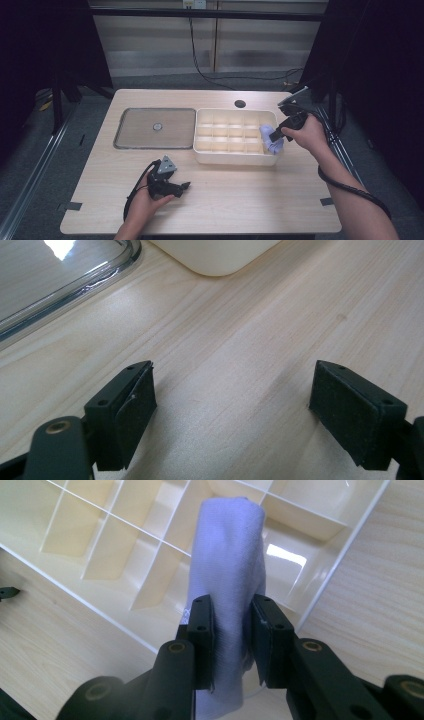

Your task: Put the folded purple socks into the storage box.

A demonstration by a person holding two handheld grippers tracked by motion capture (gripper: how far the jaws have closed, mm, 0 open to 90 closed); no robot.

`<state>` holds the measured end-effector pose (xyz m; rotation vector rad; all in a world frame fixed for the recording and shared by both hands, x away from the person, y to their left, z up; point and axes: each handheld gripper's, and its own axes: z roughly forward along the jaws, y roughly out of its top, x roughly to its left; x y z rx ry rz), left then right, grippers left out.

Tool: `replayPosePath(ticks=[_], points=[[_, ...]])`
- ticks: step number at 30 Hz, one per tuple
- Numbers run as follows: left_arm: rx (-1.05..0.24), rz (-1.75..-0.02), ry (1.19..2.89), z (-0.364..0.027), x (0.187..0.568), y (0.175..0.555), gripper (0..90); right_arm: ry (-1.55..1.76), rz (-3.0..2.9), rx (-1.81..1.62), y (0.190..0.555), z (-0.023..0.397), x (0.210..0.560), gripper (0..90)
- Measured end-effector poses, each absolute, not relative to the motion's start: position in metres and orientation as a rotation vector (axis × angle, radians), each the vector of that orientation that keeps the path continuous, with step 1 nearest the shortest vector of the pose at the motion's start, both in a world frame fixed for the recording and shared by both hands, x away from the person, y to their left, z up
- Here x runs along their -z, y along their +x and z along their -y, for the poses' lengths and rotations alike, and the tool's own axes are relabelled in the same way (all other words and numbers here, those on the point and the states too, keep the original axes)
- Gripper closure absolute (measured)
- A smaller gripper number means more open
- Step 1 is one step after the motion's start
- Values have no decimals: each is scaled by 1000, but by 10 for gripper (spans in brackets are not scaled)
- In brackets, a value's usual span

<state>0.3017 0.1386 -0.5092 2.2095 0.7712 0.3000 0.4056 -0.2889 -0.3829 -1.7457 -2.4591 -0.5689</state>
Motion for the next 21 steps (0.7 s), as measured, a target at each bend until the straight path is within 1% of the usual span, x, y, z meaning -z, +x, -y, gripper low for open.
replayPosePath(ticks=[21], points=[[-303, -769, 2214, -139, 509, 302, 180, -1715, 2472, 506, 404, 290, 404, 723]])
